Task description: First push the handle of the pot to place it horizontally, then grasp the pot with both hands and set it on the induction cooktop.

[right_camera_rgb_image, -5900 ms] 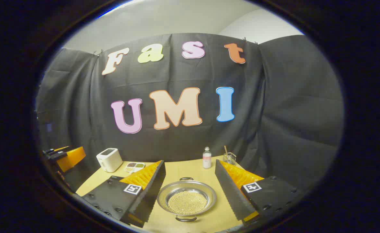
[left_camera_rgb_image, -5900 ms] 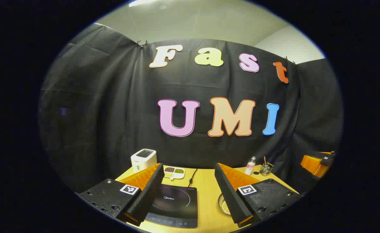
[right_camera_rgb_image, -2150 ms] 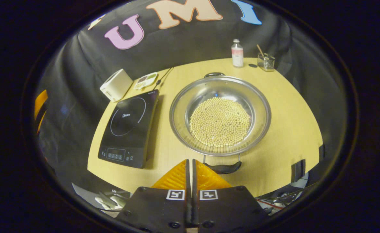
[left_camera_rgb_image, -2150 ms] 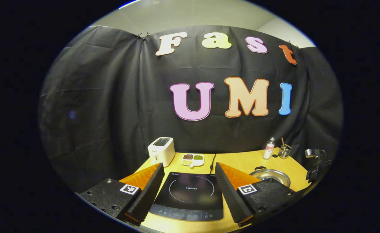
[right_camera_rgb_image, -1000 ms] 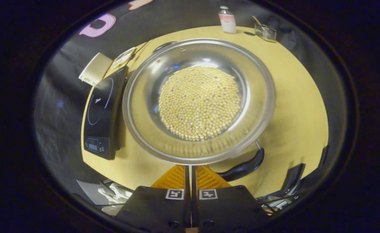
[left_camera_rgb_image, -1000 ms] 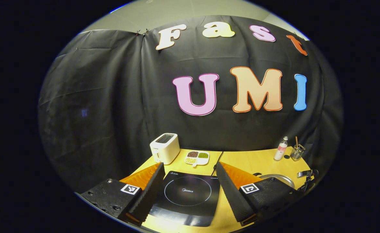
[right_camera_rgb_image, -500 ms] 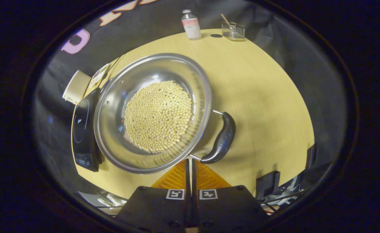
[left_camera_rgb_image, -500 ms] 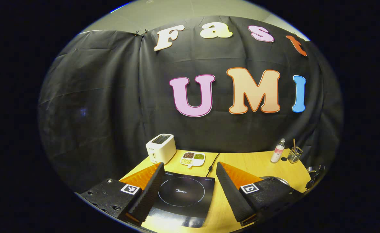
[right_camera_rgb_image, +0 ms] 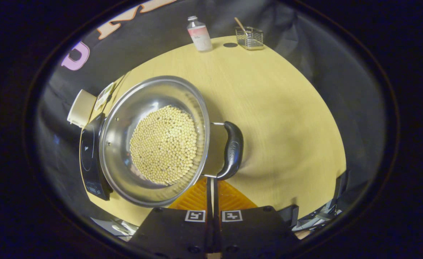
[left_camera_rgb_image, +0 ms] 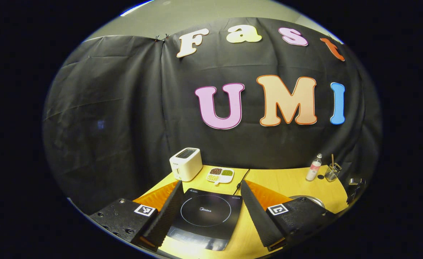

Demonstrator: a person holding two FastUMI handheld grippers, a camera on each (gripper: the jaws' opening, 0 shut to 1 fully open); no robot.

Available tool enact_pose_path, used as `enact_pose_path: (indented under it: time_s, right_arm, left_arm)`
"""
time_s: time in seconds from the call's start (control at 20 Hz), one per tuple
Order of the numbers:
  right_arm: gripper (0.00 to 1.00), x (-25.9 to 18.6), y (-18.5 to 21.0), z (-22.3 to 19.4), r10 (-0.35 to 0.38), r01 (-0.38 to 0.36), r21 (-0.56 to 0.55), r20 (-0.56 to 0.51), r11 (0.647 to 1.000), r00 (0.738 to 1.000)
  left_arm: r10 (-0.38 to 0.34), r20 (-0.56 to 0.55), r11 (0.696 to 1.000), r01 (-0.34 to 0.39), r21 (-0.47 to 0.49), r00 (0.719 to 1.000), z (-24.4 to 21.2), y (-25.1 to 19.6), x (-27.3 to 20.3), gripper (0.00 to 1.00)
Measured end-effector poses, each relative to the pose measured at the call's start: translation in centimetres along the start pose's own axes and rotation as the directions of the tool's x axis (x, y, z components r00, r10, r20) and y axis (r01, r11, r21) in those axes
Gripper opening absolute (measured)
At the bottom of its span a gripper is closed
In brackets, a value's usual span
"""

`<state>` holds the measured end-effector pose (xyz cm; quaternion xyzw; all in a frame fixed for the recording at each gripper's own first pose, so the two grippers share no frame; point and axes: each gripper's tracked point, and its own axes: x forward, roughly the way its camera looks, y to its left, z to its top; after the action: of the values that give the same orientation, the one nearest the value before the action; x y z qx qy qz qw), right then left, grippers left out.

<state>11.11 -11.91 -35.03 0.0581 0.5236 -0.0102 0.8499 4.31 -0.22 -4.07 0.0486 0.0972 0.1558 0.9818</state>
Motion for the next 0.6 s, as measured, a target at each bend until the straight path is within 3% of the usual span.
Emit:
enact_pose_path:
  time_s: [0.6]
  right_arm:
    - [0.0, 0.8, -0.9, 3.3, 0.01, -0.006, -0.107, 0.03, 0.994, 0.999]
  left_arm:
    - [0.029, -0.03, 1.0, -0.029, -0.006, 0.999, -1.4, -2.0, -1.8, 0.97]
